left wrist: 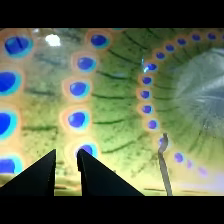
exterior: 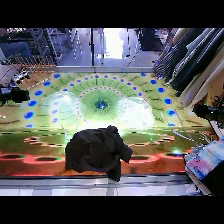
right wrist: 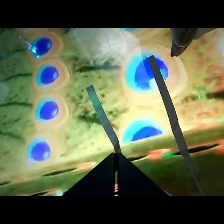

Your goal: Fold the clothes and pants, and hang the long-sleeved shirts on hangers.

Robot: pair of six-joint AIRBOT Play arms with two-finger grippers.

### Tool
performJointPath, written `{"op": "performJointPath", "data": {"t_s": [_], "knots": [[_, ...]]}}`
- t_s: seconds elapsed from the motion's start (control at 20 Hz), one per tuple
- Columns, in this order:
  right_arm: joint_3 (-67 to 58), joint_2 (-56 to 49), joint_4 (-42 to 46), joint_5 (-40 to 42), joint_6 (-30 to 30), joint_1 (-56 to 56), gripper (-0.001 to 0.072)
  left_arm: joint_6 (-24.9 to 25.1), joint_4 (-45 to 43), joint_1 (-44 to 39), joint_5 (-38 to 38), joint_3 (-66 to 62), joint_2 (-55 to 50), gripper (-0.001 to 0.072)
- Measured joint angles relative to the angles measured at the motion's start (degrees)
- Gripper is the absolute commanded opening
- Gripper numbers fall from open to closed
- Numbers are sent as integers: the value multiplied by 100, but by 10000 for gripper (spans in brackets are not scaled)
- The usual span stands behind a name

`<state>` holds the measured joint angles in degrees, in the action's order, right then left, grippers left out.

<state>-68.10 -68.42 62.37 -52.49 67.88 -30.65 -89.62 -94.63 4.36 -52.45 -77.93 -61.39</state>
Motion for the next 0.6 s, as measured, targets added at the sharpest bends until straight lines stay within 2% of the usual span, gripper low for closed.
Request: {"op": "performJointPath", "data": {"t_s": [0.6], "knots": [[0,0,-2,39,0,0,8,0,0,0,50,0,0,162]]}}
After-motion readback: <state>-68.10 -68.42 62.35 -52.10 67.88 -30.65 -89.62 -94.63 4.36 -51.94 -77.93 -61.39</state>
